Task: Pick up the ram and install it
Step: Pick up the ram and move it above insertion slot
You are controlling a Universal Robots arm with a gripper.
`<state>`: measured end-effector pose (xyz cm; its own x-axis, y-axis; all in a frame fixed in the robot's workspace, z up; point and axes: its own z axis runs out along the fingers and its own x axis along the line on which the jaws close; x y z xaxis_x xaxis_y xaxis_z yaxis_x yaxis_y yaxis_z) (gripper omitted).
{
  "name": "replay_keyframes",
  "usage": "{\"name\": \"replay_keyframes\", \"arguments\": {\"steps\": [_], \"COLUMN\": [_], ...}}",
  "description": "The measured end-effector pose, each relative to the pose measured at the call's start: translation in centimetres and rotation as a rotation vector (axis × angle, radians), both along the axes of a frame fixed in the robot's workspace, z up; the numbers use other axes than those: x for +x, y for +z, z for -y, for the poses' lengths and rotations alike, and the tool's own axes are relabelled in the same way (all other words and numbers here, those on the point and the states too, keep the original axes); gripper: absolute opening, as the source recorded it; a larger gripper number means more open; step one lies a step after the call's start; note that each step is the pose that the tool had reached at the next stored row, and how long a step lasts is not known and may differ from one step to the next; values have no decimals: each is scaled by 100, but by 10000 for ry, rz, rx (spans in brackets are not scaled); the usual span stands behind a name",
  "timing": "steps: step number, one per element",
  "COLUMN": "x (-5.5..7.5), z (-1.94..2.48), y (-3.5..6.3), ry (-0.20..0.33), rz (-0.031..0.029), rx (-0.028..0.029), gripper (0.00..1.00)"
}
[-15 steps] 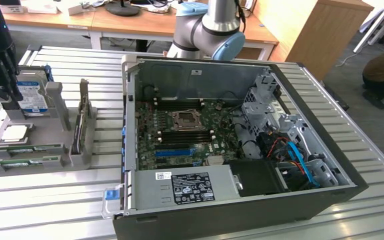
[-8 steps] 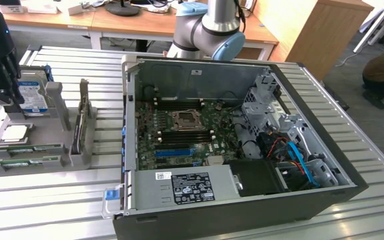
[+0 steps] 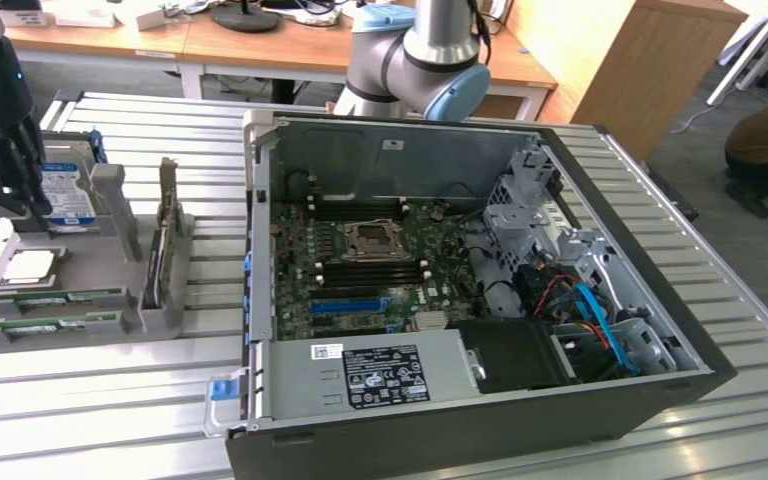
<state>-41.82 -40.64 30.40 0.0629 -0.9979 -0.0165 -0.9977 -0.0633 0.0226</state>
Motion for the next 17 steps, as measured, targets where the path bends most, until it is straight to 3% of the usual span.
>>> {"name": "replay_keyframes", "arguments": {"steps": [7,8,9,10,17], "x": [0,-7,-6,-7,-7], "z": [0,81,81,117,179], "y": [-7,-7,-7,-7,-8], "ry": [1,0,1,0,0], "rz": [-1,-1,-2,-2,-1], "rx": [0,0,0,-1,0], "gripper": [30,30,30,30,30]}}
